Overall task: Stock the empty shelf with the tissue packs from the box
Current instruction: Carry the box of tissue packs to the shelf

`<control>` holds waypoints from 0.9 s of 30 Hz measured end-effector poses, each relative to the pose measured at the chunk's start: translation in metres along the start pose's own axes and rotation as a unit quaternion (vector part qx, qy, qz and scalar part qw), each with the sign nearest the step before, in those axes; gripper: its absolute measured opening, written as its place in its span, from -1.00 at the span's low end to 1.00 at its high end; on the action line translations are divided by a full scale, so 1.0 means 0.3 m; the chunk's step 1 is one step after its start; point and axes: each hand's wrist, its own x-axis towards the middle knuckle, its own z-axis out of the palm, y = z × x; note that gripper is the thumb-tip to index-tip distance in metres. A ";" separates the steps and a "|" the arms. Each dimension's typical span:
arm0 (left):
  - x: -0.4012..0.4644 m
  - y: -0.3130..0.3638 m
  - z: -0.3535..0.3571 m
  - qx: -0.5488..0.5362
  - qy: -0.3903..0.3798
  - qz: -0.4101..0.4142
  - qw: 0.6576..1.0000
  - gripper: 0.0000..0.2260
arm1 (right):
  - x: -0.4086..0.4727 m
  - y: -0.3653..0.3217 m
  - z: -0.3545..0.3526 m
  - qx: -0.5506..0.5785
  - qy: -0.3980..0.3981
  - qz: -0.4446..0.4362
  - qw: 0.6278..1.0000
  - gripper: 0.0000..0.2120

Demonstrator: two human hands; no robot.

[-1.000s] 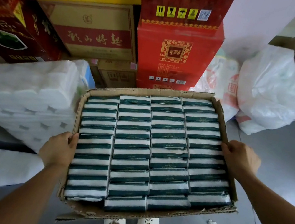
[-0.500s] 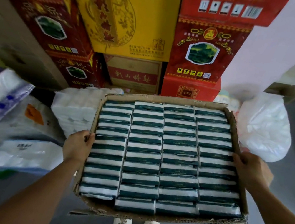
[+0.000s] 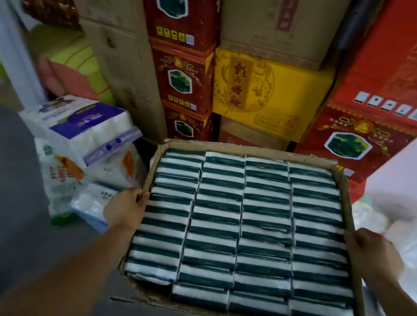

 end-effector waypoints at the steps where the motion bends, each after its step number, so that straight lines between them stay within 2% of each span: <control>1: -0.014 -0.019 -0.020 -0.003 0.011 -0.016 1.000 -0.73 | 0.017 -0.024 -0.001 -0.008 0.003 -0.025 1.000 -0.58; 3: -0.045 -0.068 -0.056 -0.021 0.024 -0.037 0.999 -0.74 | 0.046 -0.086 -0.005 -0.010 0.004 -0.063 0.998 -0.58; 7: -0.132 -0.161 -0.141 -0.029 0.045 -0.088 0.995 -0.75 | 0.078 -0.264 -0.019 0.010 -0.009 -0.132 0.991 -0.75; 10: -0.208 -0.230 -0.215 -0.023 0.071 -0.130 0.989 -0.79 | 0.098 -0.399 -0.012 0.001 -0.025 -0.193 0.981 -0.72; 13: -0.295 -0.339 -0.285 -0.061 0.104 -0.167 0.979 -0.81 | 0.103 -0.543 0.025 0.004 -0.030 -0.264 0.964 -0.59; 16: -0.392 -0.456 -0.353 -0.087 0.148 -0.215 0.962 -0.84 | 0.066 -0.719 0.064 0.000 -0.050 -0.315 0.948 -0.65; 19: -0.490 -0.560 -0.429 -0.104 0.187 -0.260 0.942 -0.85 | -0.023 -0.902 0.090 0.032 -0.092 -0.371 0.924 -0.68; 22: -0.584 -0.673 -0.504 -0.095 0.217 -0.301 0.924 -0.87 | -0.102 -1.066 0.156 0.042 -0.112 -0.449 0.886 -0.55; 27: -0.755 -0.900 -0.627 -0.083 0.264 -0.357 0.892 -0.88 | -0.303 -1.375 0.295 0.038 -0.128 -0.516 0.846 -0.65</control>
